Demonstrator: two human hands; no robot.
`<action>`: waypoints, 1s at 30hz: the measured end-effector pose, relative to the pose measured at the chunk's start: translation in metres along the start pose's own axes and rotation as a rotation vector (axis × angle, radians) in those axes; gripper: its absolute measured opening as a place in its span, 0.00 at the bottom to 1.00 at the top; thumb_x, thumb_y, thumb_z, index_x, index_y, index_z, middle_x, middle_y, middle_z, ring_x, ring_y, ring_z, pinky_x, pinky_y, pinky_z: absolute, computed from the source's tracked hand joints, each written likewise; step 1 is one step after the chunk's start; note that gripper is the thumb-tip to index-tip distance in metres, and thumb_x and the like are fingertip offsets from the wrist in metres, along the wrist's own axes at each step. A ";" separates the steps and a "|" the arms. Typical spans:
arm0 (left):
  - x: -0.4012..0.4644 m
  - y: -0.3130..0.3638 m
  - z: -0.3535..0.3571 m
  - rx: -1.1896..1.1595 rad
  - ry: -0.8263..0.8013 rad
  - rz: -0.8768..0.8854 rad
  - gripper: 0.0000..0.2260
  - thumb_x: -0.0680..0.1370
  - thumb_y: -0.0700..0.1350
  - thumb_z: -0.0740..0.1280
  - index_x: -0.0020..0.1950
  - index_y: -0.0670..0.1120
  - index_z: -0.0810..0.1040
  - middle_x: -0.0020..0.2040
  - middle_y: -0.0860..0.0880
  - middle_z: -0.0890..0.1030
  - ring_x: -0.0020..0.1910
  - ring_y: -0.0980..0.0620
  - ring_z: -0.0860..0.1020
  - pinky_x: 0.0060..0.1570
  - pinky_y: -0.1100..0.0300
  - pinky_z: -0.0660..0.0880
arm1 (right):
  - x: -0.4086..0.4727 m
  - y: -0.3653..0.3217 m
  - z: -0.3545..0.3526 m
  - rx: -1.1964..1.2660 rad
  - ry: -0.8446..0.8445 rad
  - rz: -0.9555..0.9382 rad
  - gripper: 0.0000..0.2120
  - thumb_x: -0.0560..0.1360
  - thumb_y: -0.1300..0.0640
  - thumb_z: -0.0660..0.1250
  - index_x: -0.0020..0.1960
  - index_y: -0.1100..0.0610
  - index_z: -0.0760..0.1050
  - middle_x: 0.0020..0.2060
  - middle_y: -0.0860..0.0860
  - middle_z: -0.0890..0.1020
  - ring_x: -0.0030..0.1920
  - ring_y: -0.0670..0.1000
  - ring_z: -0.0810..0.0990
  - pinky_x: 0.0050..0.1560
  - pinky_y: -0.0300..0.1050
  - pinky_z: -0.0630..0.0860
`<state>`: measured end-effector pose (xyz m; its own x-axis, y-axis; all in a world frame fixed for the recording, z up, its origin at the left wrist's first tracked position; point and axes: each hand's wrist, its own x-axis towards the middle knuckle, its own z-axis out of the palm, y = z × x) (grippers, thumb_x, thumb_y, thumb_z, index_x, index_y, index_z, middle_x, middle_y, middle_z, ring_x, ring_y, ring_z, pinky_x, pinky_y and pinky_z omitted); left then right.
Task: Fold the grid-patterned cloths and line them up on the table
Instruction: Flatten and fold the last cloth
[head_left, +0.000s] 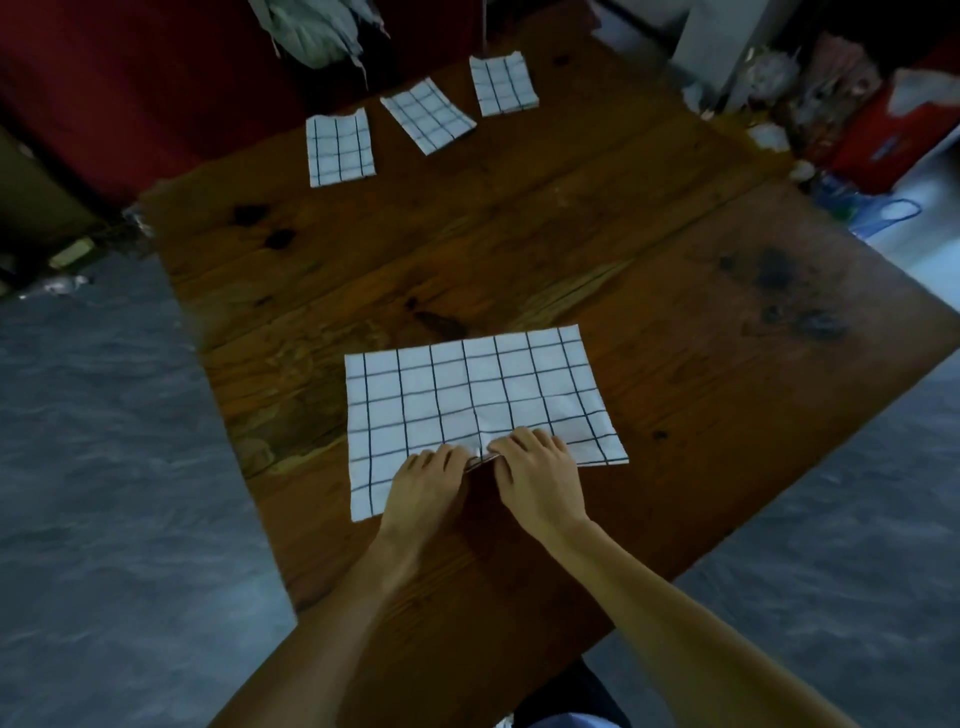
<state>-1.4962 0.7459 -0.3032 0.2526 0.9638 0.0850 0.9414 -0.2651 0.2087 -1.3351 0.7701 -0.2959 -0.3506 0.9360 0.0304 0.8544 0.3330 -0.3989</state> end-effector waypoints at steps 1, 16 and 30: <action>0.001 0.003 -0.005 -0.002 0.007 -0.009 0.14 0.68 0.41 0.75 0.51 0.45 0.77 0.44 0.48 0.81 0.38 0.49 0.81 0.38 0.56 0.78 | 0.000 -0.002 -0.004 -0.006 -0.019 -0.005 0.12 0.75 0.54 0.68 0.58 0.53 0.77 0.53 0.50 0.80 0.55 0.51 0.78 0.58 0.48 0.73; -0.031 0.052 -0.160 -0.404 0.326 -0.222 0.12 0.81 0.48 0.57 0.63 0.48 0.72 0.59 0.49 0.77 0.48 0.52 0.79 0.42 0.64 0.70 | -0.005 -0.072 -0.149 0.334 0.145 -0.017 0.18 0.74 0.69 0.63 0.58 0.52 0.78 0.54 0.46 0.81 0.54 0.47 0.78 0.55 0.44 0.77; -0.031 0.094 -0.225 -0.336 0.446 -0.052 0.06 0.80 0.45 0.61 0.50 0.51 0.77 0.41 0.59 0.75 0.37 0.67 0.68 0.59 0.58 0.64 | -0.058 -0.079 -0.234 0.728 0.083 -0.041 0.15 0.82 0.59 0.57 0.56 0.38 0.73 0.57 0.36 0.77 0.60 0.41 0.76 0.61 0.39 0.74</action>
<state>-1.4659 0.6854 -0.0667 0.0199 0.8904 0.4548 0.8086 -0.2819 0.5164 -1.2925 0.7158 -0.0519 -0.3223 0.9394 0.1164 0.3597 0.2353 -0.9029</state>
